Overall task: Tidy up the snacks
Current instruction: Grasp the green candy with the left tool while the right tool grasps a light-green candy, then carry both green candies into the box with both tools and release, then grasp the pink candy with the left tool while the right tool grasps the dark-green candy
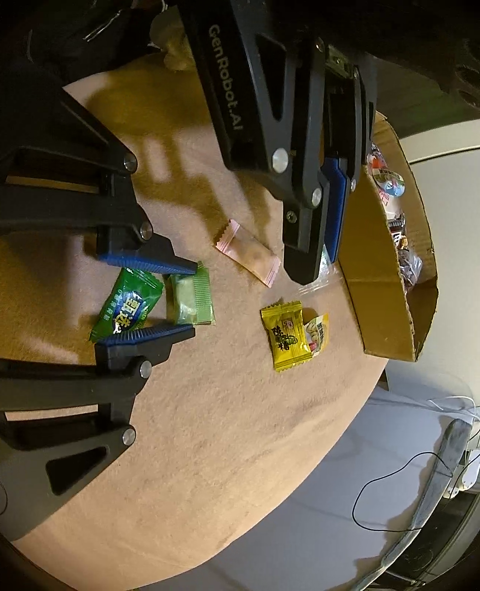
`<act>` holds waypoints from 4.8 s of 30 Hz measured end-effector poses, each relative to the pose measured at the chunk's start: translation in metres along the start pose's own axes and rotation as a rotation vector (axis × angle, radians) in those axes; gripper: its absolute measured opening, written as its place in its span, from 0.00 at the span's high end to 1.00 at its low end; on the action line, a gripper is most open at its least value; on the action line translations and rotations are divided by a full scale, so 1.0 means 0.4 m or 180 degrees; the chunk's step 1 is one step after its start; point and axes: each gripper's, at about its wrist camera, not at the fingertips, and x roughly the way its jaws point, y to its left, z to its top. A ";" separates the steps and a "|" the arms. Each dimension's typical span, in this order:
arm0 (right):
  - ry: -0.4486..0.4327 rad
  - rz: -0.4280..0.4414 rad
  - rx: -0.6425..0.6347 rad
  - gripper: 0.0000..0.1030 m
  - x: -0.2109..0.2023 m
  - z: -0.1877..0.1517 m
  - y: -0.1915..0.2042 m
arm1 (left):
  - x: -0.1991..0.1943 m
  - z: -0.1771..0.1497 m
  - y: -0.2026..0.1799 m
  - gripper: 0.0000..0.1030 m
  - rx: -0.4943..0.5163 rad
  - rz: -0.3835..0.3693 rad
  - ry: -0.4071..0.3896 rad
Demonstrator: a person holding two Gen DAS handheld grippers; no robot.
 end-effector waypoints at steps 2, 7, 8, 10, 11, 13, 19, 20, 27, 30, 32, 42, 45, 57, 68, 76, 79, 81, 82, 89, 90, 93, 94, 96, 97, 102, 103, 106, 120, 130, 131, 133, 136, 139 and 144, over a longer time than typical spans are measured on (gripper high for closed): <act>-0.0026 0.0005 0.0032 0.73 -0.007 -0.003 -0.001 | -0.011 0.001 0.000 0.85 0.0008 -0.0004 -0.0031; -0.0132 -0.0008 0.0075 0.73 -0.047 0.003 -0.006 | -0.040 0.008 0.008 0.85 -0.0010 -0.0006 -0.0116; -0.0155 -0.0016 0.0082 0.73 -0.054 0.007 -0.009 | -0.048 0.011 0.012 0.85 -0.0014 -0.0003 -0.0143; -0.0211 -0.0011 0.0107 0.73 -0.074 0.016 -0.015 | -0.060 0.017 0.021 0.85 -0.0023 0.0005 -0.0187; -0.0237 -0.0012 0.0120 0.73 -0.082 0.023 -0.019 | -0.068 0.020 0.026 0.85 -0.0027 0.0013 -0.0213; -0.0296 -0.0023 0.0136 0.73 -0.099 0.039 -0.023 | -0.083 0.026 0.036 0.85 -0.0037 0.0037 -0.0261; -0.0460 -0.0049 0.0124 0.73 -0.138 0.106 -0.022 | -0.121 0.043 0.089 0.85 -0.0111 0.0114 -0.0385; -0.0491 -0.0052 0.0114 0.73 -0.143 0.123 -0.020 | -0.128 0.045 0.103 0.85 -0.0131 0.0135 -0.0404; -0.0617 -0.0017 0.0039 0.73 -0.133 0.234 0.005 | -0.163 0.049 0.184 0.85 -0.0245 0.0282 -0.0474; -0.0645 0.0028 0.0024 0.73 -0.122 0.281 0.013 | -0.176 0.050 0.218 0.85 -0.0285 0.0344 -0.0497; -0.0649 0.0077 0.0009 0.73 -0.109 0.309 0.022 | -0.182 0.048 0.236 0.85 -0.0303 0.0384 -0.0508; -0.0606 0.0227 -0.0096 0.73 -0.037 0.408 0.087 | -0.193 0.033 0.309 0.85 -0.0409 0.0503 -0.0513; -0.0590 0.0259 -0.0114 0.73 -0.019 0.425 0.098 | -0.195 0.031 0.319 0.85 -0.0424 0.0516 -0.0515; -0.0606 0.0270 -0.0164 0.67 -0.010 0.444 0.119 | -0.198 0.027 0.333 0.83 -0.0437 0.0557 -0.0530; -0.0664 0.0243 -0.0168 0.57 -0.037 0.442 0.125 | -0.212 0.026 0.332 0.72 -0.0451 0.0612 -0.0560; -0.0727 0.0211 -0.0134 0.56 -0.087 0.412 0.116 | -0.233 0.023 0.310 0.72 -0.0433 0.0605 -0.0601; -0.0733 0.0178 -0.0105 0.56 -0.108 0.381 0.103 | -0.241 0.021 0.292 0.72 -0.0408 0.0587 -0.0614; -0.0733 0.0155 -0.0078 0.56 -0.122 0.357 0.091 | -0.245 0.018 0.276 0.72 -0.0397 0.0562 -0.0618; -0.0731 0.0149 -0.0058 0.56 -0.128 0.343 0.084 | -0.244 0.018 0.269 0.72 -0.0392 0.0541 -0.0614; -0.0650 0.0065 0.0035 0.56 -0.162 0.229 0.039 | -0.230 0.012 0.185 0.72 -0.0282 0.0367 -0.0550; -0.0624 0.0059 0.0040 0.56 -0.167 0.210 0.031 | -0.228 0.012 0.172 0.72 -0.0258 0.0344 -0.0541; -0.0556 0.0039 0.0052 0.56 -0.173 0.158 0.010 | -0.218 0.008 0.130 0.72 -0.0191 0.0269 -0.0497; -0.0529 0.0041 0.0059 0.56 -0.173 0.139 0.002 | -0.212 0.007 0.118 0.72 -0.0169 0.0246 -0.0475; -0.0465 0.0039 0.0057 0.56 -0.171 0.104 -0.014 | -0.198 0.004 0.092 0.72 -0.0125 0.0201 -0.0432; -0.0432 0.0043 0.0046 0.56 -0.169 0.088 -0.020 | -0.192 0.000 0.078 0.72 -0.0105 0.0178 -0.0409; -0.0208 0.0066 -0.0057 0.56 -0.148 0.007 -0.042 | -0.154 -0.014 0.020 0.72 -0.0021 0.0070 -0.0263; -0.0169 0.0078 -0.0096 0.56 -0.144 -0.005 -0.043 | -0.146 -0.017 0.012 0.72 -0.0008 0.0053 -0.0235; -0.0065 0.0132 -0.0215 0.56 -0.131 -0.034 -0.042 | -0.122 -0.025 -0.012 0.72 0.0014 0.0015 -0.0151; 0.0032 0.0211 -0.0437 0.56 -0.061 -0.059 -0.034 | -0.006 -0.051 -0.050 0.72 0.0040 0.0036 0.0249; -0.0009 0.0283 -0.0376 0.64 -0.042 -0.059 -0.040 | 0.048 -0.063 -0.041 0.69 0.0021 0.0167 0.0378; -0.0011 0.0288 -0.0367 0.67 -0.042 -0.059 -0.041 | 0.054 -0.063 -0.040 0.67 0.0007 0.0181 0.0386; -0.0013 0.0301 -0.0349 0.75 -0.041 -0.058 -0.042 | 0.062 -0.063 -0.038 0.67 0.0003 0.0195 0.0397; -0.0021 0.0295 -0.0323 0.77 -0.043 -0.060 -0.043 | 0.073 -0.065 -0.044 0.67 0.0039 0.0199 0.0416; -0.0030 0.0279 -0.0281 0.78 -0.043 -0.059 -0.045 | 0.085 -0.062 -0.050 0.68 0.0086 0.0226 0.0409; -0.0040 0.0221 -0.0234 0.79 -0.044 -0.058 -0.049 | 0.092 -0.056 -0.053 0.82 0.0133 0.0246 0.0382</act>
